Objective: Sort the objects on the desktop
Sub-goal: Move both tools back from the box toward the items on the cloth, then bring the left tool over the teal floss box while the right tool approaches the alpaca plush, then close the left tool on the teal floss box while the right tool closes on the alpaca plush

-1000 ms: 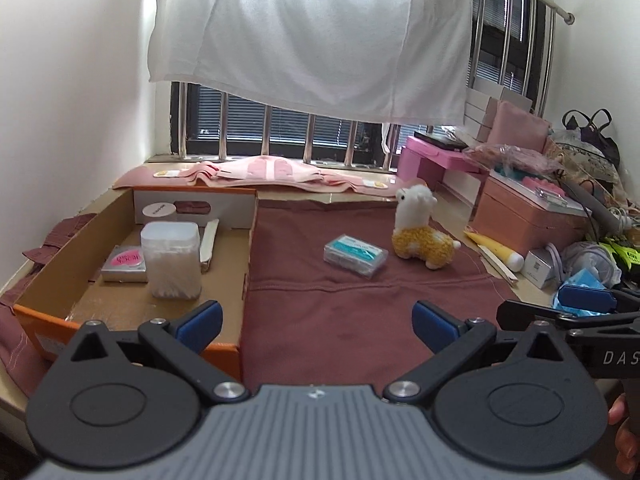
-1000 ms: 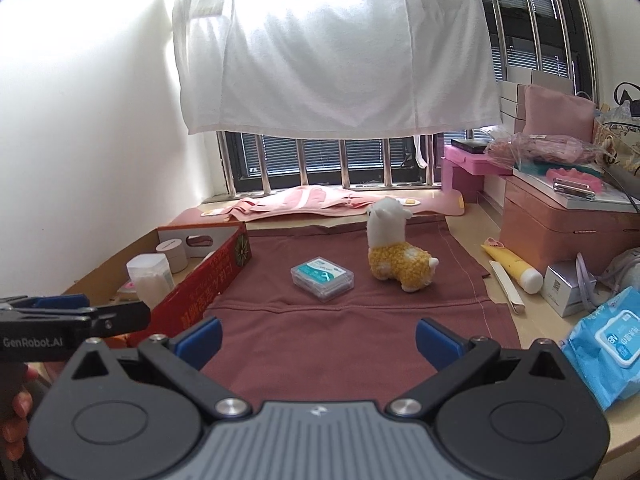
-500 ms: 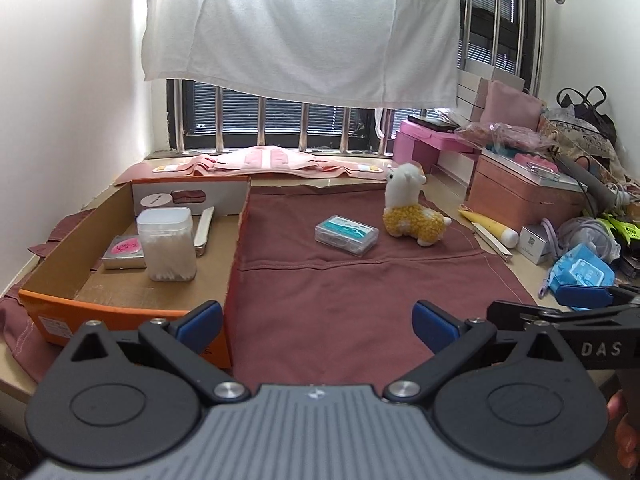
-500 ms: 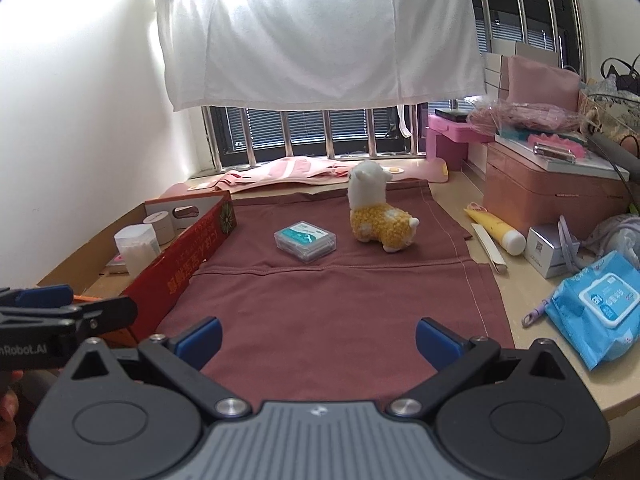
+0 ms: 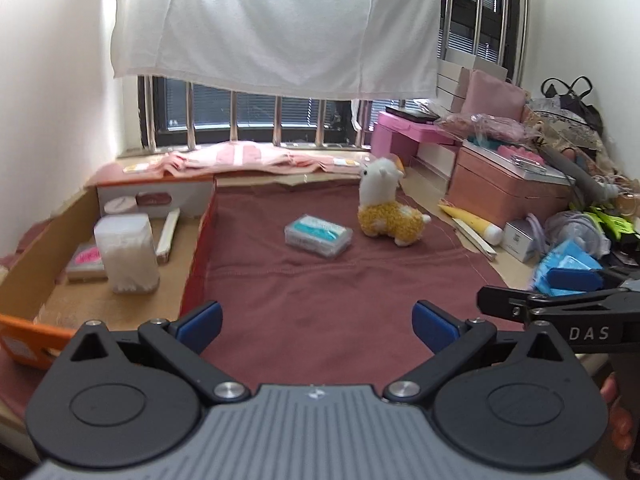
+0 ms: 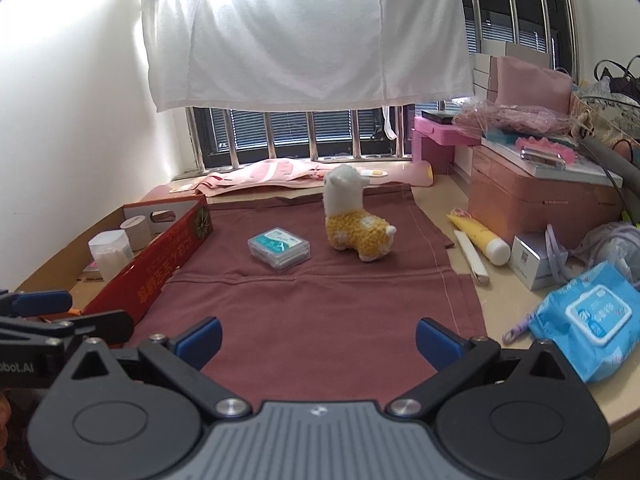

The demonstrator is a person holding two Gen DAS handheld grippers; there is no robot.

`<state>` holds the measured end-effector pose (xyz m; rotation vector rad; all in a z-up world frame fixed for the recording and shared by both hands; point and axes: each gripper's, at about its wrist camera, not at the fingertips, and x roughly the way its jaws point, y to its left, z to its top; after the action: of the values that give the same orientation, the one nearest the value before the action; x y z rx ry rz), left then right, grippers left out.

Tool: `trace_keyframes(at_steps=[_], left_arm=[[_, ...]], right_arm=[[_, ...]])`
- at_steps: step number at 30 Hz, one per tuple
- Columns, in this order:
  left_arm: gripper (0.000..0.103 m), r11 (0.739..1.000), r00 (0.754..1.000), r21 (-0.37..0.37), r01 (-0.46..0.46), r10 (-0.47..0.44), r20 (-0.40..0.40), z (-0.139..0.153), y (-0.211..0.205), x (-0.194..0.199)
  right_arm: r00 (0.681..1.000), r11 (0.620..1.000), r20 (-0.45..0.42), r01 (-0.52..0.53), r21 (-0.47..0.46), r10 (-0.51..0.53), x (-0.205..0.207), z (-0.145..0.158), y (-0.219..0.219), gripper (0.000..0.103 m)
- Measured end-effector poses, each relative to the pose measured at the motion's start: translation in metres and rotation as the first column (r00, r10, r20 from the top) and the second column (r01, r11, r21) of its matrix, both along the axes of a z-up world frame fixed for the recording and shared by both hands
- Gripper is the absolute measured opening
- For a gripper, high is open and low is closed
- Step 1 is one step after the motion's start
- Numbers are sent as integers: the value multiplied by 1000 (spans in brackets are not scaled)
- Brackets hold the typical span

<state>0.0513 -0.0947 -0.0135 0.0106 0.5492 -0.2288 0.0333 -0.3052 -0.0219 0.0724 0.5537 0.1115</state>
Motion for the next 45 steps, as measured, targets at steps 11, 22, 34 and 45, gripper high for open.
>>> trace_keyframes(at_steps=[11, 22, 34, 45], left_arm=[[103, 999, 993, 7, -42, 42, -108, 10, -17, 87], [103, 991, 941, 7, -132, 128, -315, 3, -34, 189], [103, 978, 856, 42, -202, 198, -477, -29, -55, 289], [103, 966, 803, -19, -257, 202, -561, -53, -49, 324]], right_arm=[[998, 998, -41, -52, -38, 50, 74, 17, -29, 103], [984, 983, -135, -134, -126, 117, 173, 20, -27, 103], [957, 948, -234, -224, -228, 170, 261, -18, -18, 103], [948, 934, -240, -265, -239, 208, 295, -49, -12, 100]])
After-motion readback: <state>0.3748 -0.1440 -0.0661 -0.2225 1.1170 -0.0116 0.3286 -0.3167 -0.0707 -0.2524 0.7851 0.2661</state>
